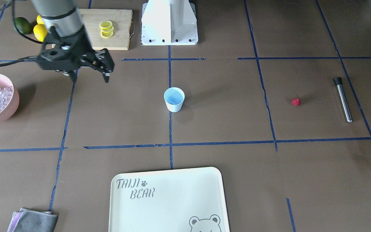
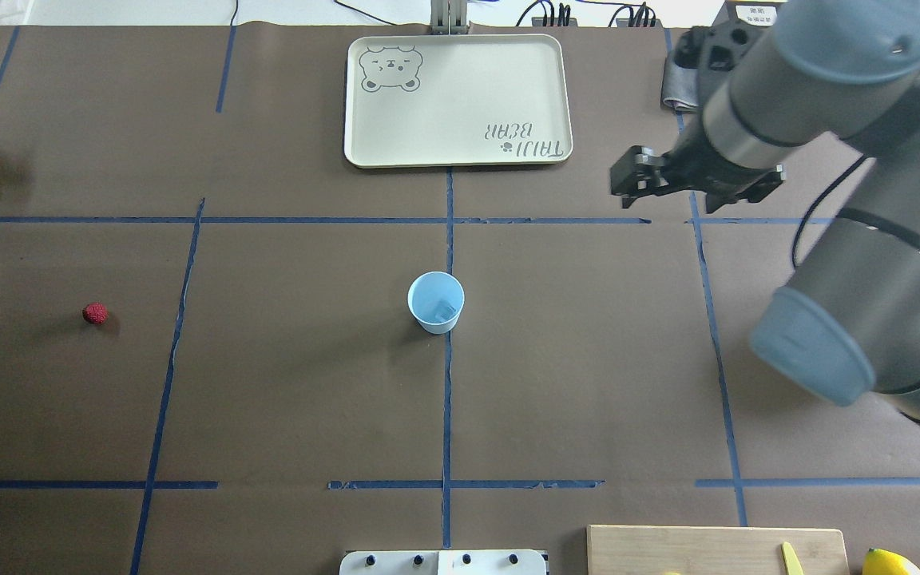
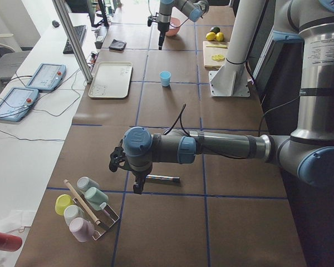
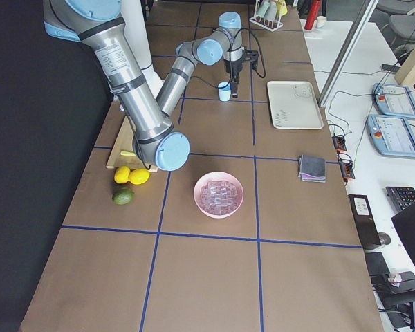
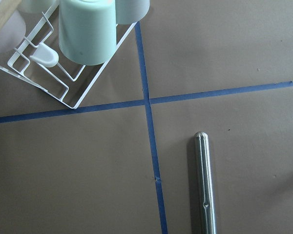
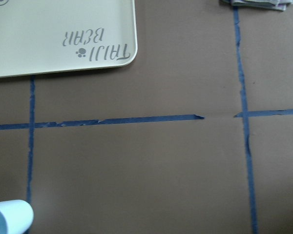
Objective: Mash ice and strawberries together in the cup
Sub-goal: 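Move the empty right gripper back to the pink bowl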
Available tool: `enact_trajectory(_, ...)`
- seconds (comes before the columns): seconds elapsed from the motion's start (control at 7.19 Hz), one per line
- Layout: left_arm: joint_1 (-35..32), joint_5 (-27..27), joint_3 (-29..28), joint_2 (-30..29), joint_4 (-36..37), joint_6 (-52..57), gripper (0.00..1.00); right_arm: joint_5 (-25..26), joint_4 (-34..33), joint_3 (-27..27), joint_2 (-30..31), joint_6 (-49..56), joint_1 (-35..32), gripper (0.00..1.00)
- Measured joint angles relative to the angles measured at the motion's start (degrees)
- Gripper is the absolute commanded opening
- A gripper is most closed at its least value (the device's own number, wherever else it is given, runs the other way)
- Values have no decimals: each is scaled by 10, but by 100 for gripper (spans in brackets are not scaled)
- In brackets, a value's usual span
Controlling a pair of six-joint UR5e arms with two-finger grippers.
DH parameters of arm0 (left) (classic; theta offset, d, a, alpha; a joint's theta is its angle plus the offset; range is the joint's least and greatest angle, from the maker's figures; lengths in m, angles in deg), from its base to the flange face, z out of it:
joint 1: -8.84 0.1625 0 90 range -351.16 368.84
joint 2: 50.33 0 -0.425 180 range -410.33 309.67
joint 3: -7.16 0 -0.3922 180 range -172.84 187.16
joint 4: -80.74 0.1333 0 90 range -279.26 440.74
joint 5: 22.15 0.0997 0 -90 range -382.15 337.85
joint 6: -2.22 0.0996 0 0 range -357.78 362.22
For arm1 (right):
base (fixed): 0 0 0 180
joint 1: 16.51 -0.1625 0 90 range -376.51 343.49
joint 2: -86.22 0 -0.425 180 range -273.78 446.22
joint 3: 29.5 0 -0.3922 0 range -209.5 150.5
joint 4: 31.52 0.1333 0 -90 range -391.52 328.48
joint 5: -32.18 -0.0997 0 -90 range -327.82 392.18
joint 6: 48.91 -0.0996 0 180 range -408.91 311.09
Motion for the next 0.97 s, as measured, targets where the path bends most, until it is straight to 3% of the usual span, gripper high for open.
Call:
enact_trajectory(0.56,0,0,13,2,0,-11,100,-105,34,38,220,260,-171,100)
enact_trajectory(0.97,0,0,14,5,0,-11,100,-112,112,17,306,251,-184,99)
